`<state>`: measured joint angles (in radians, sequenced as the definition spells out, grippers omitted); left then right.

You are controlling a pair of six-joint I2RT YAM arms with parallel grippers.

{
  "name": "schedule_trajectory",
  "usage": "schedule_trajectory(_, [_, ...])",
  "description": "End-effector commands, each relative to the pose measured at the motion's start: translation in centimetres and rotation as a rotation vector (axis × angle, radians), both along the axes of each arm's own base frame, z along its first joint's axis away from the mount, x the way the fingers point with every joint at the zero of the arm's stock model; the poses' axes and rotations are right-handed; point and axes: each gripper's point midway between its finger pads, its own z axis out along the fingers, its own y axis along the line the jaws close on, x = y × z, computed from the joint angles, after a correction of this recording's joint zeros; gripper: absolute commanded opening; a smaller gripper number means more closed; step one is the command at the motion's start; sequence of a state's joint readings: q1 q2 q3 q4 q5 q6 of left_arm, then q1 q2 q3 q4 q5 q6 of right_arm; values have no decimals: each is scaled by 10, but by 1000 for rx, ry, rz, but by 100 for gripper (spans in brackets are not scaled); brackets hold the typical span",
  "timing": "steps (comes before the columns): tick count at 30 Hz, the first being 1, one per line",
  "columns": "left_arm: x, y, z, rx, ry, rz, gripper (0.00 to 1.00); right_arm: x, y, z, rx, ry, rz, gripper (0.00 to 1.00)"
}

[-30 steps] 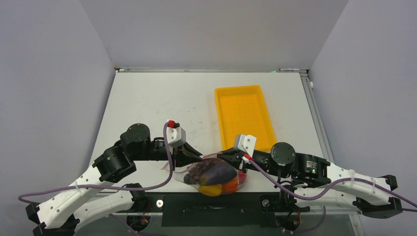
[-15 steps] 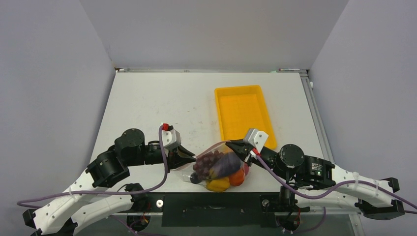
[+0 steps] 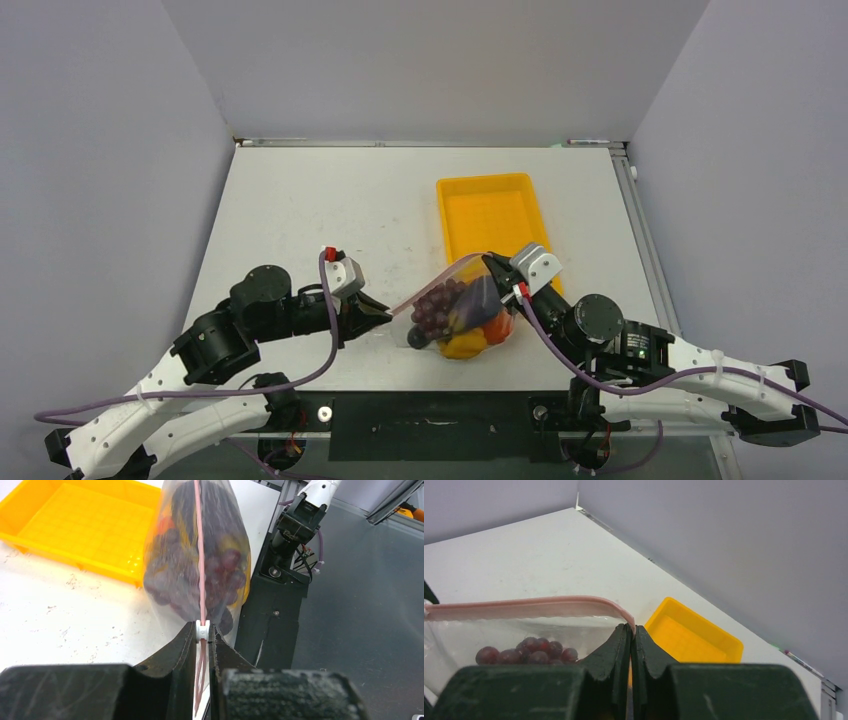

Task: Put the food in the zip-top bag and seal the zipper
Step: Zip the zipper food storage bag at the center of the board.

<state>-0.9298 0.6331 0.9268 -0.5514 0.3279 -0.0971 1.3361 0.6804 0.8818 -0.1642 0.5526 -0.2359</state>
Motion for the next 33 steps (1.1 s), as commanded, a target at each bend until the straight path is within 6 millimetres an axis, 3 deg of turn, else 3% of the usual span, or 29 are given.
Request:
schedule_trajectory(1, [0,8,-11,42,46,40,0,22,-44,44,177,-64,-246,5])
schedule_trajectory(21, [1,20,-21,74,59,86,0,31,-70,40,209,-73,-403,5])
schedule_trajectory(29, [2,20,-20,72,56,94,11,29,-66,43,226,-70,-375,5])
schedule_trajectory(33, [5,19,-21,73,52,103,21,27,-57,42,222,-67,-330,5])
